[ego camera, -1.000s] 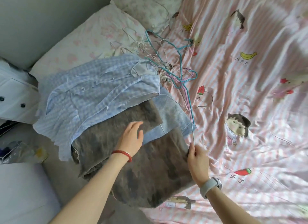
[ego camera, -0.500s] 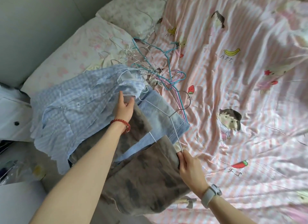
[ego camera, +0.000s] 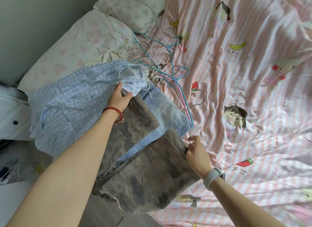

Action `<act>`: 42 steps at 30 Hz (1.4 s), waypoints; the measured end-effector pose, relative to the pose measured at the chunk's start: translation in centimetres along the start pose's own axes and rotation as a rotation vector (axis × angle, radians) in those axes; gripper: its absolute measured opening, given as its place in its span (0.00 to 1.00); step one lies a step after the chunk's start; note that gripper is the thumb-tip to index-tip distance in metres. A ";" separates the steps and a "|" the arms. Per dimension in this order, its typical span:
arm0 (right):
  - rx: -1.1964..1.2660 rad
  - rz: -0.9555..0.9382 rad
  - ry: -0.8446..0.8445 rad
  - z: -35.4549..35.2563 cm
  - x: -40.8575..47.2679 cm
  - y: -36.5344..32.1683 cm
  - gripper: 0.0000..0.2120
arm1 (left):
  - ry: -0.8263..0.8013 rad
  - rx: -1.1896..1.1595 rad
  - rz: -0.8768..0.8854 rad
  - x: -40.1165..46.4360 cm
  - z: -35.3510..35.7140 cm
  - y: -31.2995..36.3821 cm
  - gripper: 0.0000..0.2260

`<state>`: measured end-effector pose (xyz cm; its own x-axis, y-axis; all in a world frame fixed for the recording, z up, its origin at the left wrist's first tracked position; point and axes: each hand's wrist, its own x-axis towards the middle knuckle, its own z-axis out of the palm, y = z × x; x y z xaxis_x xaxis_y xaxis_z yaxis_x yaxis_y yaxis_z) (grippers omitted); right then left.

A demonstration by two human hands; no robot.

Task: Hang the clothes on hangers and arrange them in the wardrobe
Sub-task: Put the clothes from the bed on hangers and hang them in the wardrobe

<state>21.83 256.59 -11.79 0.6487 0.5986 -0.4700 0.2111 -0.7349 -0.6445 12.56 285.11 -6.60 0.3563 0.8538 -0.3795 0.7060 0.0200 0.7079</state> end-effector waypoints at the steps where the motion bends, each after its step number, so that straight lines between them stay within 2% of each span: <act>1: 0.039 0.030 -0.023 -0.1 0.5 -0.3 0.12 | -0.014 0.007 -0.008 -0.2 0.0 -0.2 0.30; 3: 0.140 0.048 -0.039 -0.4 1.6 -0.8 0.11 | -0.023 0.031 -0.026 -0.7 -0.1 -0.4 0.30; 7: 0.317 -0.040 -0.079 -1.2 3.6 -2.7 0.10 | -0.023 0.061 -0.026 -2.2 0.1 -0.1 0.30; 10: 0.417 -0.078 -0.110 -2.1 5.3 -5.1 0.06 | -0.012 0.116 -0.002 -4.0 0.6 0.2 0.28; 12: 0.465 -0.082 -0.171 -2.6 6.2 -6.7 0.11 | 0.008 0.189 0.023 -5.1 0.8 0.3 0.27; 14: 0.353 -0.149 -0.211 -3.0 6.6 -8.3 0.16 | 0.020 0.262 0.067 -6.3 1.1 0.2 0.25; 17: 0.098 -0.256 -0.114 -3.6 6.3 -9.3 0.23 | 0.038 0.360 0.135 -7.9 1.5 -0.2 0.22; 20: 0.032 -0.289 -0.012 -3.7 5.2 -8.7 0.20 | 0.003 0.427 0.197 -8.9 2.1 -0.5 0.22; 22: 0.075 -0.368 -0.079 -4.0 4.7 -8.6 0.13 | -0.060 0.424 0.212 -9.5 3.0 -0.3 0.22; 25: 0.240 -0.479 -0.298 -5.0 4.6 -9.5 0.22 | -0.063 0.347 0.211 -10.3 4.6 0.3 0.22; 28: 0.253 -0.447 -0.362 -5.6 4.7 -10.1 0.22 | 0.051 0.194 0.161 -11.4 5.7 0.9 0.19; 30: 0.191 -0.468 -0.330 -5.8 4.3 -10.3 0.19 | 0.083 0.151 0.143 -12.2 5.8 0.8 0.18; 33: 0.103 -0.543 -0.134 -5.6 3.6 -10.1 0.12 | 0.090 0.215 0.188 -12.9 5.0 0.5 0.18; 36: 0.063 -0.481 -0.020 -5.2 2.4 -8.0 0.12 | 0.043 0.352 0.299 -13.0 4.2 0.8 0.21; 38: 0.107 -0.386 0.004 -4.9 0.9 -5.6 0.11 | -0.066 0.477 0.360 -13.1 4.6 1.1 0.22; 41: 0.139 -0.223 -0.016 -4.7 -1.5 -2.0 0.10 | -0.274 0.603 0.322 -14.1 6.5 0.7 0.23; 42: 0.162 -0.177 -0.027 -4.9 -1.9 -1.1 0.10 | -0.296 0.657 0.302 -14.4 7.2 0.2 0.23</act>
<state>23.95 254.74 -7.20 0.5916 0.7234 -0.3559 0.1985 -0.5586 -0.8054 12.03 269.07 -5.27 0.6736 0.5974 -0.4351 0.7375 -0.5819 0.3428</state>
